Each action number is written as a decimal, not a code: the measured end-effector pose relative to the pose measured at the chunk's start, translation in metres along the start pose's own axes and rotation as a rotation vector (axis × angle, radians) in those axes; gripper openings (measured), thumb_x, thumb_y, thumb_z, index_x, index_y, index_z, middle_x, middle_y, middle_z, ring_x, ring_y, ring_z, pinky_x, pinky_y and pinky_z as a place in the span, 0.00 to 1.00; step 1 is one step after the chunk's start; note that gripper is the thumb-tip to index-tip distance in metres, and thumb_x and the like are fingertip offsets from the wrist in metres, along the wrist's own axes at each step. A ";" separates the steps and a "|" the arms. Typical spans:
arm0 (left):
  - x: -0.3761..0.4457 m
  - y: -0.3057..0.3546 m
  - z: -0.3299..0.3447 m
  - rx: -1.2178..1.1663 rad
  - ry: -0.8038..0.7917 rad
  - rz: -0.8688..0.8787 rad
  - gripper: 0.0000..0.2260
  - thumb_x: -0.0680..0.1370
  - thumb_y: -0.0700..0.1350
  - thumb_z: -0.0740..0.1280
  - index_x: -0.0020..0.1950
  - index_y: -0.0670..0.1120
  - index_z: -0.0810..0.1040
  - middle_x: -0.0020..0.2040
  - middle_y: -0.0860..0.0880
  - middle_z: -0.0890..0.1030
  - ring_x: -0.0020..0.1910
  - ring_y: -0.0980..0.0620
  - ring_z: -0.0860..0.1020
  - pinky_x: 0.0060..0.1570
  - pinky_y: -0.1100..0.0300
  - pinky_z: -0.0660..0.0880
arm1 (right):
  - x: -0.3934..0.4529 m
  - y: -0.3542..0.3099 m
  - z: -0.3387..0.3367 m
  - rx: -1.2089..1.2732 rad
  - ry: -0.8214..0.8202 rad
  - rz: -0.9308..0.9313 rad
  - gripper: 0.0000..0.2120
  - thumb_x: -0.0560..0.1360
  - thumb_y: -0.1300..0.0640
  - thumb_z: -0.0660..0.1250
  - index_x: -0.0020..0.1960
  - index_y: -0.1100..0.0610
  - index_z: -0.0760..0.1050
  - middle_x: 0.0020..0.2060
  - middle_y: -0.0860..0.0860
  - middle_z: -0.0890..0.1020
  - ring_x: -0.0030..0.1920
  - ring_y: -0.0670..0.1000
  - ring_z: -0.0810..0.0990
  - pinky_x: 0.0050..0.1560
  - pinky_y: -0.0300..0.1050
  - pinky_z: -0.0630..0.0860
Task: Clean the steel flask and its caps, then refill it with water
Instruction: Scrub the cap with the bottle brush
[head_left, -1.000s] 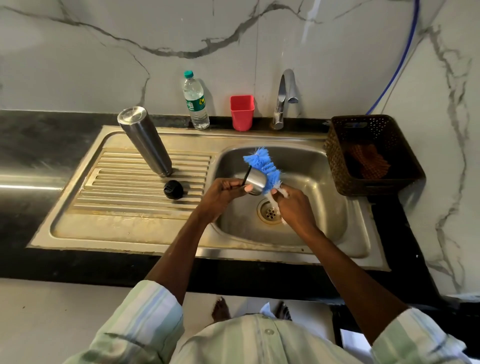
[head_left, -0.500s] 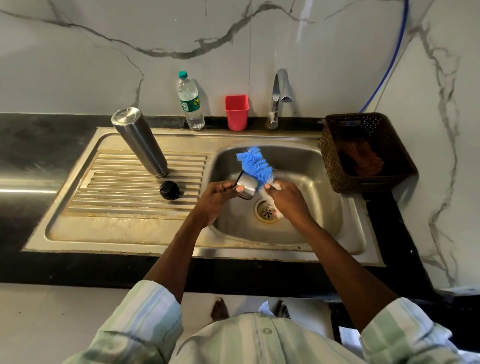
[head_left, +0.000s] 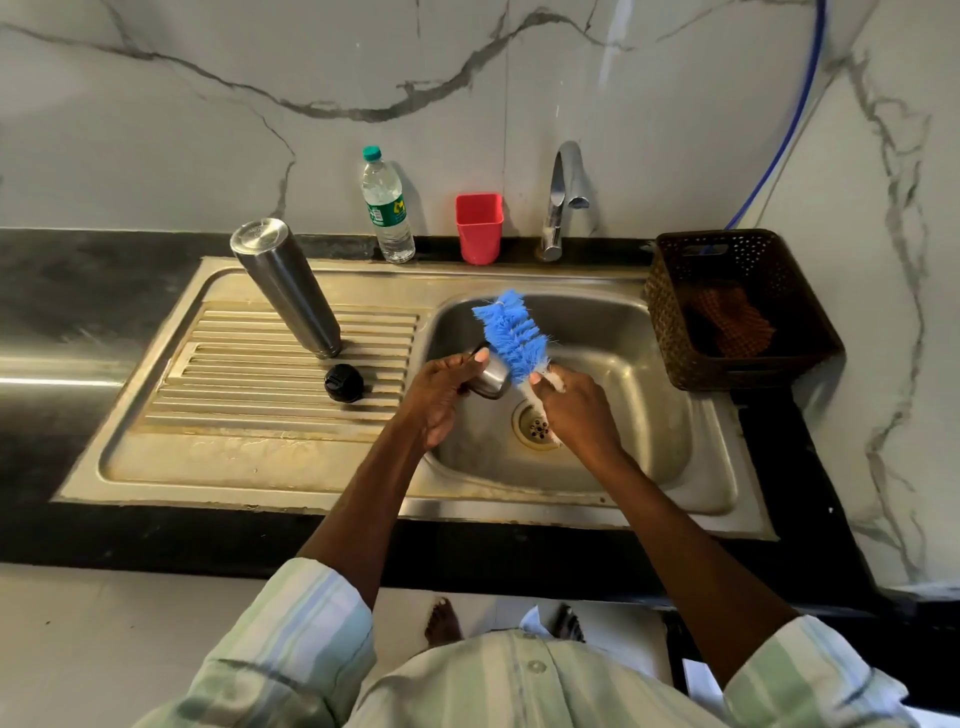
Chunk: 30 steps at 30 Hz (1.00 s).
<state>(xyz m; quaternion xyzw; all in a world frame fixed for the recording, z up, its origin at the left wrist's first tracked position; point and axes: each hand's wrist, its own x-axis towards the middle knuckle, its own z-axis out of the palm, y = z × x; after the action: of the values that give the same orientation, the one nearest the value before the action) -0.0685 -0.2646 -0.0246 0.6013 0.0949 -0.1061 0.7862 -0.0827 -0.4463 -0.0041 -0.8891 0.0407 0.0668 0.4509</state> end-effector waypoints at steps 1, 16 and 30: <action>0.002 -0.001 -0.004 0.020 -0.002 -0.003 0.06 0.74 0.45 0.74 0.42 0.43 0.86 0.45 0.40 0.85 0.49 0.42 0.81 0.65 0.43 0.70 | -0.002 0.000 0.001 -0.027 -0.004 -0.035 0.14 0.79 0.46 0.61 0.61 0.49 0.78 0.53 0.52 0.84 0.53 0.57 0.80 0.54 0.54 0.77; -0.002 -0.002 -0.012 -0.012 -0.186 0.006 0.07 0.78 0.34 0.65 0.54 0.41 0.80 0.50 0.47 0.85 0.54 0.51 0.82 0.56 0.60 0.77 | -0.002 0.003 -0.005 0.024 -0.034 0.016 0.14 0.80 0.47 0.62 0.61 0.50 0.78 0.52 0.51 0.84 0.54 0.55 0.80 0.54 0.51 0.76; 0.008 -0.003 -0.010 0.071 -0.123 0.116 0.05 0.74 0.39 0.71 0.46 0.40 0.85 0.45 0.44 0.86 0.49 0.49 0.83 0.51 0.62 0.76 | -0.005 0.000 -0.002 0.082 -0.023 0.009 0.13 0.79 0.46 0.62 0.61 0.46 0.78 0.52 0.50 0.84 0.53 0.54 0.81 0.53 0.50 0.77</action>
<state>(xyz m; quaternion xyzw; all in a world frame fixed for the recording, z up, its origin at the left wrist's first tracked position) -0.0624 -0.2561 -0.0324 0.6257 0.0079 -0.1004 0.7735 -0.0871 -0.4473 -0.0022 -0.8688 0.0424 0.0774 0.4873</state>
